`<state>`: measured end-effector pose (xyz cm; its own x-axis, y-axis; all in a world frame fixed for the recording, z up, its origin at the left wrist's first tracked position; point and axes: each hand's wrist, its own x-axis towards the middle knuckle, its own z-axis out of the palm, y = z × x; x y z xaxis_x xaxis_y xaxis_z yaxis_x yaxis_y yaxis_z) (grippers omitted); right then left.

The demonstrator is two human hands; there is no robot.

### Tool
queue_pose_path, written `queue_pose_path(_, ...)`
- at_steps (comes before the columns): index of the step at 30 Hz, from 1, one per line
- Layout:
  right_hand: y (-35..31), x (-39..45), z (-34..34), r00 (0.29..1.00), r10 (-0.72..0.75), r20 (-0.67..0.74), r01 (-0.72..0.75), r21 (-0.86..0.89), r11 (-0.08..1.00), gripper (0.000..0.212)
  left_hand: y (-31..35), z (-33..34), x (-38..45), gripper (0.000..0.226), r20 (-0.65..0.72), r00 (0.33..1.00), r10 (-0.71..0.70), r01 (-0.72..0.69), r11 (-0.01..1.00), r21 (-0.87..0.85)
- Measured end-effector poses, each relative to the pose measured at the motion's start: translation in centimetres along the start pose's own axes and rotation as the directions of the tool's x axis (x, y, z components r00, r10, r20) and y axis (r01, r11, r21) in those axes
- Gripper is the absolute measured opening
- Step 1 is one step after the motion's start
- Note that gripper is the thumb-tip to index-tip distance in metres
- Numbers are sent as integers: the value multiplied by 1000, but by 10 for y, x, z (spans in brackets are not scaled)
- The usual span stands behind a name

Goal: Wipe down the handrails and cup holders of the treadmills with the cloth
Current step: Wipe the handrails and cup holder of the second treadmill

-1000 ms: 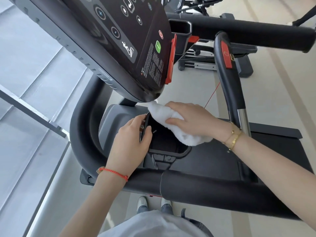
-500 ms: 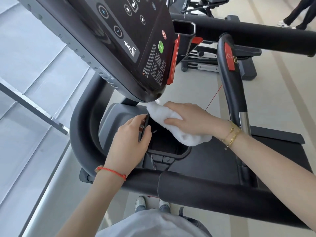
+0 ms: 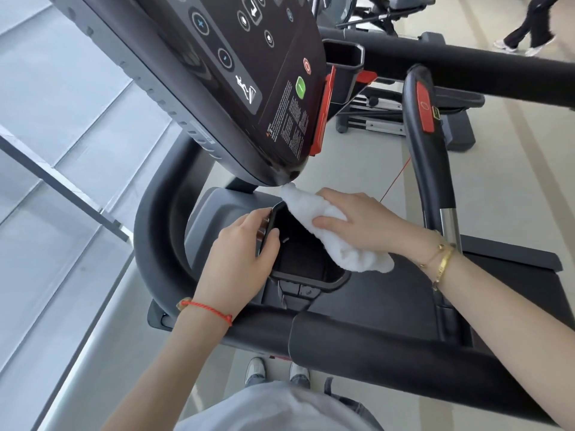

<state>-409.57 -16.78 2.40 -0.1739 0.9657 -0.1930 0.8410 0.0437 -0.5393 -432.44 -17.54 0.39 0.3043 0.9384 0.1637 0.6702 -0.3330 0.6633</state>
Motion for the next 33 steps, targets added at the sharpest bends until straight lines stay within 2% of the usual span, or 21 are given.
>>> queue_pose_path(3, -23, 19, 1, 994, -100, 37, 104, -149, 983, 31, 0, 1, 0, 23, 4, 1000, 7, -7, 1000, 1)
queue_pose_path(6, -29, 19, 7, 993, -117, -19, 111, -194, 975, 34, -2, 2, 1, 17, 7, 1000, 17, -17, 1000, 17)
queue_pose_path(10, -12, -9, 10, 994, 32, -108, -31, 12, 999, 30, -1, 1, 0, 36, 4, 1000, 8, -8, 1000, 6)
queue_pose_path(12, -7, -26, 18, 978, 149, -148, -122, 178, 977, 31, 0, 0, 0, 36, 8, 1000, 6, -6, 1000, -2)
queue_pose_path(14, -10, -31, 25, 961, 226, -162, -177, 271, 946, 35, 0, -1, -1, 36, 17, 1000, 3, -3, 1000, -5)
queue_pose_path(17, -19, -21, 17, 966, 228, -121, -189, 267, 945, 33, -1, -1, -1, 39, 32, 999, 5, -5, 1000, -7)
queue_pose_path(20, -27, -26, 18, 945, 288, -158, -221, 343, 913, 35, -1, -2, -2, 39, 40, 999, 21, -21, 1000, -4)
queue_pose_path(25, -44, -67, 49, 895, 421, -149, -286, 534, 796, 57, -1, -1, -1, 39, 49, 998, 35, -34, 999, -7)
queue_pose_path(27, -47, -69, 50, 880, 453, -144, -309, 552, 775, 59, -2, 0, -1, 40, 53, 998, 37, -37, 999, -10)
queue_pose_path(33, -40, -37, 13, 921, 380, -85, -288, 509, 811, 47, -2, 0, -3, 42, 61, 997, 37, -36, 999, -6)
